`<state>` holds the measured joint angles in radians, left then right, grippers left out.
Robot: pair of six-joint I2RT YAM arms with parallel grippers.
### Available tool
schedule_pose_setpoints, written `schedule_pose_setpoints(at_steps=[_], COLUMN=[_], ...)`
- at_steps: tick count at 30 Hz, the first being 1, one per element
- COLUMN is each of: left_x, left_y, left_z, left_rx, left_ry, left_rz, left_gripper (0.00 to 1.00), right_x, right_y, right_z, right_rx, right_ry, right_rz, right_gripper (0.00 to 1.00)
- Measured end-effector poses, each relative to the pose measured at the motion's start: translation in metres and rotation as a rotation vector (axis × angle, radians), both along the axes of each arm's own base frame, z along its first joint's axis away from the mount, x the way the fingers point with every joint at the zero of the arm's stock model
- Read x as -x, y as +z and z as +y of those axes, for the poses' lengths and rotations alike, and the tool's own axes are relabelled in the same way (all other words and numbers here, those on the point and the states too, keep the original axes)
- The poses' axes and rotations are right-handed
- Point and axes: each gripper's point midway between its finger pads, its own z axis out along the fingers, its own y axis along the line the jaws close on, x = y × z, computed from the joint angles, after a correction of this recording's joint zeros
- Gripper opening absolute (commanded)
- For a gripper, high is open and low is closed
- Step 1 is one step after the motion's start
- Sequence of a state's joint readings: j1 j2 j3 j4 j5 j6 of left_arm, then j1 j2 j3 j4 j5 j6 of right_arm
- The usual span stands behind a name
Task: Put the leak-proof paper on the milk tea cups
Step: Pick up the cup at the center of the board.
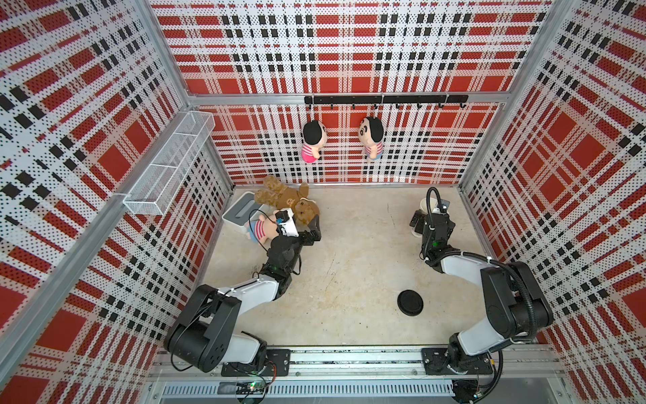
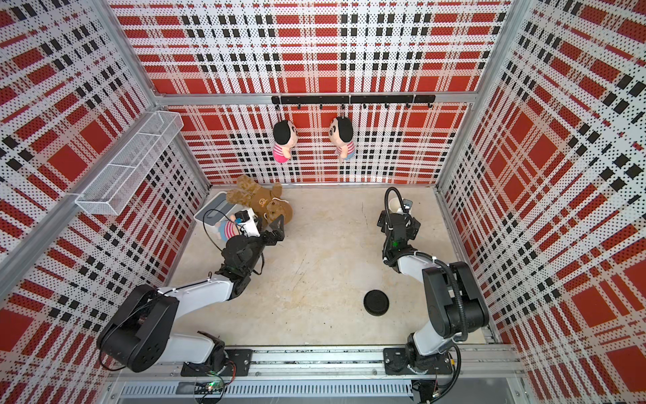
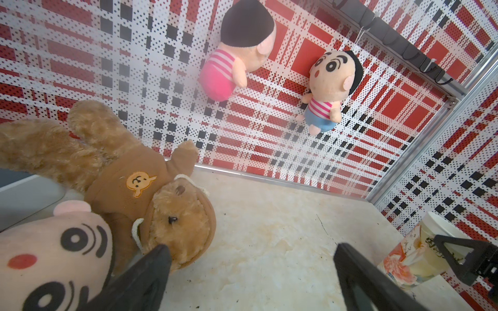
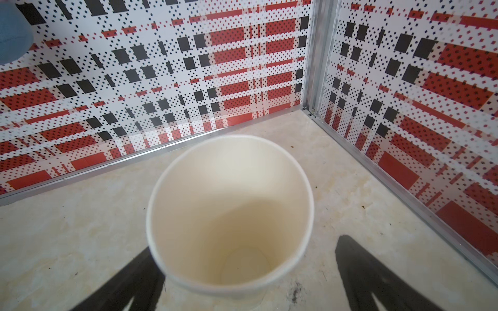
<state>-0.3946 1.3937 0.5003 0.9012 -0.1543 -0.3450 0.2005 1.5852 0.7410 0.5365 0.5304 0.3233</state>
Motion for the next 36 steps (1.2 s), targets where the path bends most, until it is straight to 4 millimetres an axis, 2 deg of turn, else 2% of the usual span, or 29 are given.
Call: schedule_pose_setpoints(at_steps=[4, 24, 28, 32, 36], left_x=[0.001, 0.010, 0.012, 0.016, 0.020], left_y=[0.003, -0.001, 0.002, 0.003, 0.006], left_z=[0.001, 0.006, 0.007, 0.009, 0.012], left_rx=[0.003, 0.012, 0.013, 0.015, 0.019], left_ry=[0.000, 0.009, 0.010, 0.013, 0.015], left_rz=[-0.007, 0.001, -0.006, -0.011, -0.021], left_gripper=[0.98, 0.98, 0.98, 0.98, 0.98], right_x=[-0.005, -0.055, -0.059, -0.061, -0.061], right_y=[-0.003, -0.008, -0.008, -0.010, -0.012], right_z=[0.001, 0.007, 0.006, 0.003, 0.001], right_rx=[0.012, 0.023, 0.028, 0.032, 0.034], right_ry=[0.002, -0.023, -0.039, -0.047, -0.041], right_rz=[0.013, 0.075, 0.083, 0.098, 0.109], right_gripper=[1.00, 1.00, 1.00, 0.92, 0.77])
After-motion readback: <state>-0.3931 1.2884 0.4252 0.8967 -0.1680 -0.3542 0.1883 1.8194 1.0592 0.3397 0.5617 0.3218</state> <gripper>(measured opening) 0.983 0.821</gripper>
